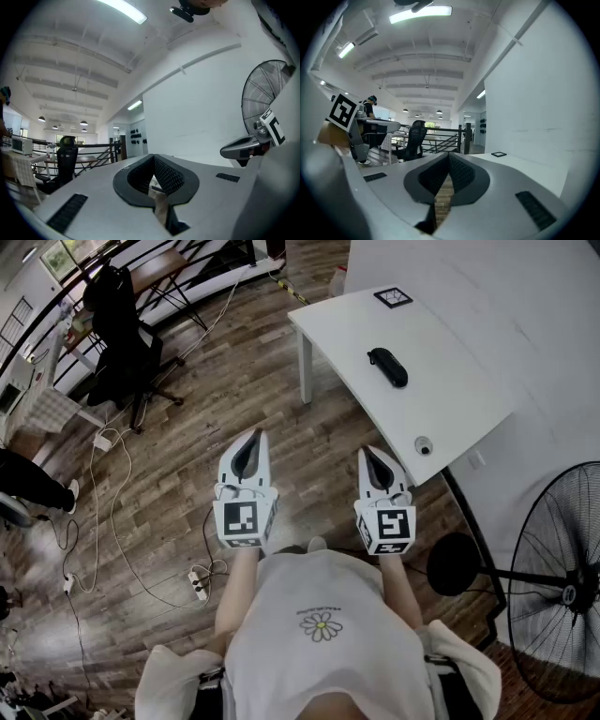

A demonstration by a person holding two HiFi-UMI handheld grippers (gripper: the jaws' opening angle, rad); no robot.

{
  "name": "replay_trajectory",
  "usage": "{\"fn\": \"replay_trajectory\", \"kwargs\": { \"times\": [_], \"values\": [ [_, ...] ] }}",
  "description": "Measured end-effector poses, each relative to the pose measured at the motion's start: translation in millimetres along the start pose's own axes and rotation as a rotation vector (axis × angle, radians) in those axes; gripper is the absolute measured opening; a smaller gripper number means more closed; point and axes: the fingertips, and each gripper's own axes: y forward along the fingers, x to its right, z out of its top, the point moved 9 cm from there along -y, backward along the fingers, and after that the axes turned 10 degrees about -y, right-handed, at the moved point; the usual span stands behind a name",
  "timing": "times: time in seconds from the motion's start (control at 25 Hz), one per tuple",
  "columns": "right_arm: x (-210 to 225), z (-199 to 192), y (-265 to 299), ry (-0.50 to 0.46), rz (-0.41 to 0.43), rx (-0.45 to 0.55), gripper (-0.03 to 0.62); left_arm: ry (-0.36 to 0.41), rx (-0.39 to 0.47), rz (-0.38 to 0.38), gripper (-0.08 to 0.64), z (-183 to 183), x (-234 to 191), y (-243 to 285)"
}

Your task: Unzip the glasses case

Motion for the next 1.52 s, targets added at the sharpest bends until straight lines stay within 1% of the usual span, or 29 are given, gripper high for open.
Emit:
{"fn": "replay_trajectory", "kwargs": {
  "times": [0.28,0.4,0.56,0.72,0.88,1.0,1.12,1.24,1.36,1.52],
  "values": [
    [0,7,0,-0.015,-0.013,0.011,0.008,0.008,-0.008,-0.01,0.015,-2,-1,-2],
    [1,9,-2,-0.023,-0.015,0.014,0.008,0.01,0.001,-0.017,0.015,0,-1,1],
    [5,4,-2,0.008,-0.005,0.014,0.008,0.015,0.01,-0.022,0.015,2,2,5],
    [9,-7,-2,0.035,0.002,-0.009,0.008,0.008,0.006,-0.019,0.015,-5,5,7],
    [14,-18,3,0.065,-0.022,-0.038,0.008,0.0,-0.003,-0.036,0.015,-11,2,24],
    [17,-15,20,0.056,-0.033,-0.049,0.008,-0.024,0.017,-0.046,0.015,-6,-7,41],
    [29,-12,47,0.035,-0.03,-0.038,0.008,-0.051,0.031,-0.051,0.015,-10,-15,72],
    [50,-13,77,0.007,-0.048,-0.044,0.008,-0.083,0.03,-0.082,0.015,-15,-22,122],
    [74,-17,113,0.0,-0.09,-0.074,0.008,-0.115,0.047,-0.121,0.015,-11,-35,181],
    [108,-25,161,0.019,-0.178,-0.122,0.008,-0.125,0.038,-0.196,0.015,-16,-47,265]
  ]
}}
